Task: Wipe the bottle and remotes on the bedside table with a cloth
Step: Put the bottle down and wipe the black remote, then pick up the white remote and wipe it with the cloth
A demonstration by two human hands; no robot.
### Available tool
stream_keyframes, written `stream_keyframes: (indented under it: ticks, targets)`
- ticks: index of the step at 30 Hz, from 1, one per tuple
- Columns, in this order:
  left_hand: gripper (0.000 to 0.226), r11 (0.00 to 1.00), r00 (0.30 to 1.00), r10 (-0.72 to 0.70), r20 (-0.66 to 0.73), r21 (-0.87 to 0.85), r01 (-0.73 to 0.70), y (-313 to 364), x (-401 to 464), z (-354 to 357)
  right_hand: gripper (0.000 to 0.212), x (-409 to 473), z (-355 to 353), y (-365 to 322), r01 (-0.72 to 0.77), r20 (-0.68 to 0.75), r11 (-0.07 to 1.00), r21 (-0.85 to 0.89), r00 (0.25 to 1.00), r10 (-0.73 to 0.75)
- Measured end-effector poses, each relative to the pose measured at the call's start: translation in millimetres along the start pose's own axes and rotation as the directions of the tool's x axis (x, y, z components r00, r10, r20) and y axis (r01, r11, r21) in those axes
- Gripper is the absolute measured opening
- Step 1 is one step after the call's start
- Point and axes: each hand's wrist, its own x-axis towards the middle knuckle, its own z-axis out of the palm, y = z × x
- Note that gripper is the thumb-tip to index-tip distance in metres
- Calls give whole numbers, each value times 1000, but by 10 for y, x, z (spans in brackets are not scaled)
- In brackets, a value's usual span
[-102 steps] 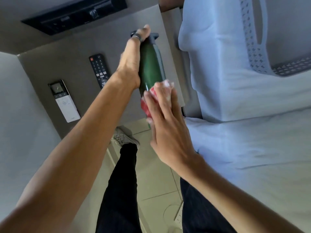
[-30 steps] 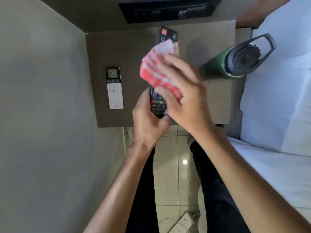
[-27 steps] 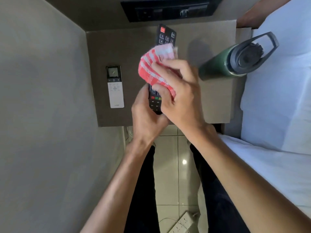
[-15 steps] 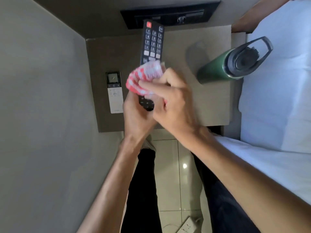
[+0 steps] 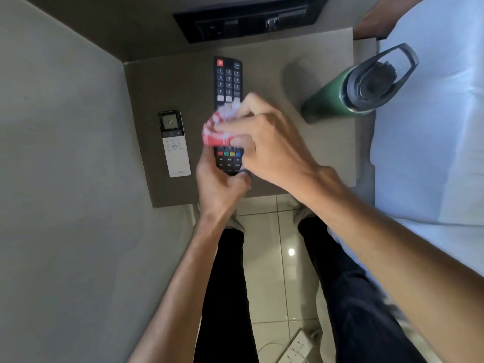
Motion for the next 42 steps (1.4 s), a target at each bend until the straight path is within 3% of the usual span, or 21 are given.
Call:
stream_keyframes:
  ticks: [1,3,5,6,8,9,11,13,16,20,22,24,26,28,30,32,36,39,42]
  targets:
    - [60,999,1000,2,0,-39,-2,-68,24,-22,36,-33,-40,46,9,187,999,48,982,-17]
    - [74,993,998,62,31,-100,-59,-222,66,-43,36,-112,-185,239,-92,480,981,168,877,0]
    - [77,998,999,42,17,-50,-41,-364,148,8,38,-245,-303,467,-318,533,853,414,844,56]
    - [79,1000,1000,4,-23,-16,-4,-438,208,58,35,-346,-325,569,-445,531,688,574,841,101]
    - [79,999,995,27,-91,48,-23,-609,318,163,27,-563,-259,735,-591,569,215,778,807,159]
    - [77,993,993,69,-100,97,-59,-724,370,214,37,-669,-179,829,-610,600,20,792,786,150]
    - [77,974,990,99,-102,216,-75,-937,470,319,71,-849,-3,1024,-610,638,-212,763,763,100]
    - [83,940,989,97,-114,336,-54,-1083,548,427,87,-950,140,1154,-581,628,-311,752,775,71]
    - [86,872,985,127,-120,487,-53,-1202,600,585,95,-1040,288,1240,-555,594,-312,771,803,38]
    - [91,821,986,83,-143,570,13,-1220,632,729,97,-1064,377,1230,-498,558,-468,730,830,-11]
    - [95,810,985,87,-149,586,18,-1196,615,738,85,-1005,400,1220,-487,558,-438,755,829,42]
    - [92,831,972,118,-203,557,15,-1118,599,641,82,-927,431,1219,-440,561,-473,764,814,150]
    - [89,835,918,165,-362,546,65,-1055,641,404,80,-834,449,1192,-367,572,-567,737,785,236]
    - [97,789,853,166,-494,586,186,-1028,725,48,60,-726,473,1136,-368,581,-551,749,765,278]
    - [107,724,836,74,-544,606,330,-1049,811,-299,40,-624,480,1064,-416,582,-458,786,749,318]
    - [104,699,859,-9,-512,611,372,-1106,901,-536,33,-546,487,977,-440,585,-415,796,735,343]
    - [72,740,907,-64,-417,590,323,-1102,966,-667,35,-394,494,813,-492,576,-303,817,723,381]
    - [61,816,935,-78,-347,516,260,-879,774,-636,50,-241,419,684,-535,525,-90,840,761,382]
    - [65,881,952,-14,-307,447,158,-515,372,-591,50,-110,291,529,-486,411,128,865,830,378]
